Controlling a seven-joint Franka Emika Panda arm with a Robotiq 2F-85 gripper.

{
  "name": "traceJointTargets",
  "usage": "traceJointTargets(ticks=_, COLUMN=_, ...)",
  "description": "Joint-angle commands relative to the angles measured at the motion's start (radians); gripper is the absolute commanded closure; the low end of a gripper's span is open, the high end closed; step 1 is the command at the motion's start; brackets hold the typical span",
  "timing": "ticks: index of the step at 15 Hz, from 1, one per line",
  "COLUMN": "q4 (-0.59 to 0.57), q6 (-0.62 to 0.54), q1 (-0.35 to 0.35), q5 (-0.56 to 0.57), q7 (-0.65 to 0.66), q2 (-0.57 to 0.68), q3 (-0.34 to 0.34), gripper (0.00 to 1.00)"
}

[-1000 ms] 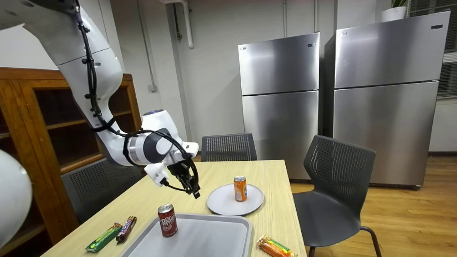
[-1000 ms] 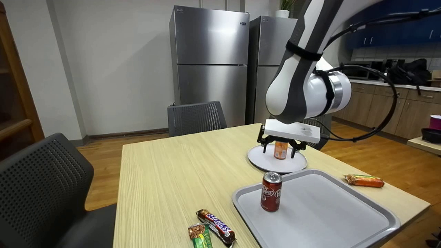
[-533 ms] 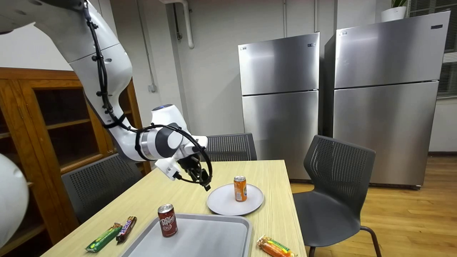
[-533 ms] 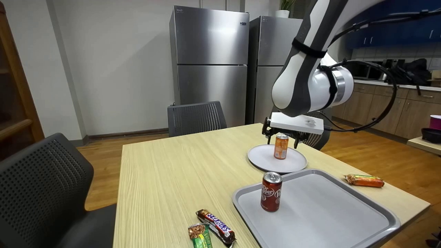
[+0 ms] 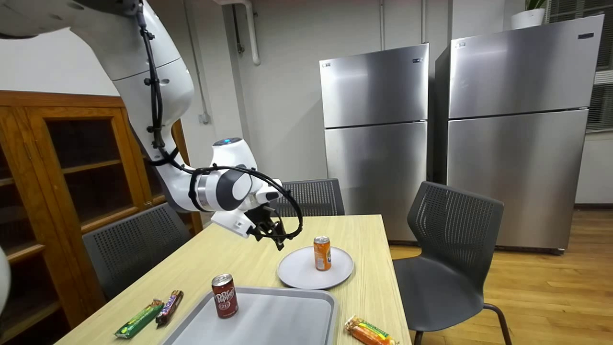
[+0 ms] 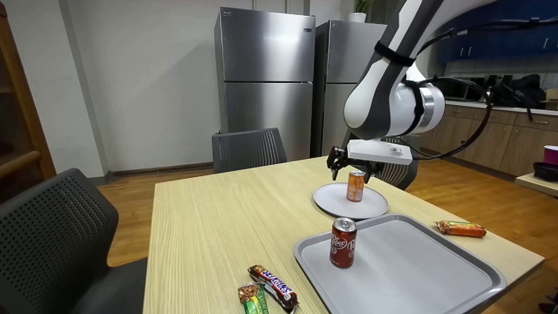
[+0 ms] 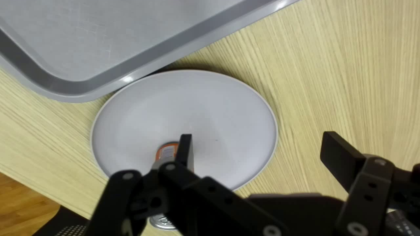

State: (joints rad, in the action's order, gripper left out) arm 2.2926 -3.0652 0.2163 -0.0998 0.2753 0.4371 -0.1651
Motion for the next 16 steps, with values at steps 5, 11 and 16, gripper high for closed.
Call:
traceJointTargets(ticks=5, q4=-0.069, q6=0.013, q1=-0.21, q5=-0.002, q7=-0.16, q2=0.011, q3=0.163, gripper=0.0)
traceJointTargets(ticks=11, q4=-0.161, q6=0.041, q1=-0.219, q5=0.003, q7=-0.145, q2=0.07, q3=0.127, gripper=0.0)
traceJointTargets(ticks=16, q4=-0.264, q6=0.066, q1=-0.205, q5=0.009, q7=-0.128, q2=0.148, q3=0.082, gripper=0.0)
